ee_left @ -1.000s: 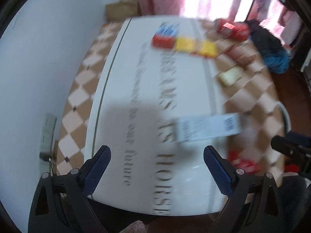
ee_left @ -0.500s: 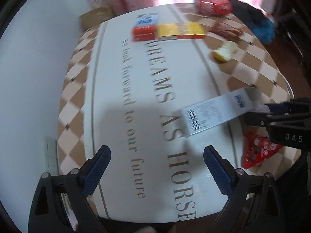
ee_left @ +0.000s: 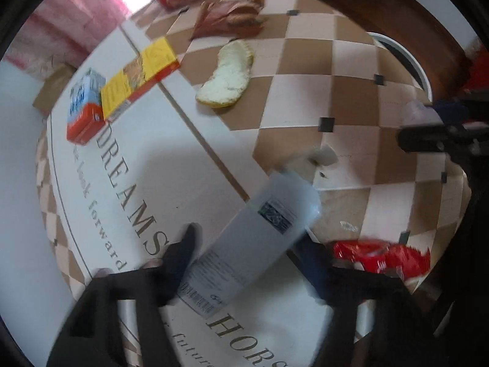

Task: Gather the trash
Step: 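Move both tools back to the table toward the white box and plastic cup, then grasp the second white box with the left tool while the right tool grasps the clear cup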

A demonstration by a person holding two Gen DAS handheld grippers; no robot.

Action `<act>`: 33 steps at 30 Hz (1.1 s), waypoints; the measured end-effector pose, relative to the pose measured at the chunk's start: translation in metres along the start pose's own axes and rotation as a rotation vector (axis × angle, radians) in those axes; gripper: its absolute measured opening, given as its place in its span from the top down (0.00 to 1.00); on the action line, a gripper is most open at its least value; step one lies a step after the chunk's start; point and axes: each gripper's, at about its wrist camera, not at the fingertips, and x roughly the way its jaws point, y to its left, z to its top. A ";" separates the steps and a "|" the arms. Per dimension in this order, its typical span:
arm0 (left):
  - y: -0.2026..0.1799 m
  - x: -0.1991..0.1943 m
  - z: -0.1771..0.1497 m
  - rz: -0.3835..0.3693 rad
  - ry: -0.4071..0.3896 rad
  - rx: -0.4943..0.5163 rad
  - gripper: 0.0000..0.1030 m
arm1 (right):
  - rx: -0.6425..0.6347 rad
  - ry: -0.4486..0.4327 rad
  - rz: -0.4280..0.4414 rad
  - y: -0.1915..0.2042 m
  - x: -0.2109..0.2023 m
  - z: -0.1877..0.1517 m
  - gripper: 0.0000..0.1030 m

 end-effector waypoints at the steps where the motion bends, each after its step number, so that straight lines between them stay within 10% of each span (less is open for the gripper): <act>1: 0.007 -0.001 0.001 -0.019 -0.005 -0.051 0.50 | 0.001 0.000 0.001 -0.001 0.001 -0.001 0.56; 9: 0.085 0.012 -0.027 -0.146 -0.036 -0.634 0.64 | -0.016 -0.011 0.002 0.006 0.012 0.000 0.56; 17: 0.058 0.014 -0.022 -0.025 -0.052 -0.493 0.59 | -0.055 -0.021 -0.028 0.018 0.017 0.002 0.55; 33: 0.032 -0.050 -0.060 0.070 -0.186 -0.635 0.68 | -0.063 -0.113 -0.061 0.021 -0.004 -0.012 0.56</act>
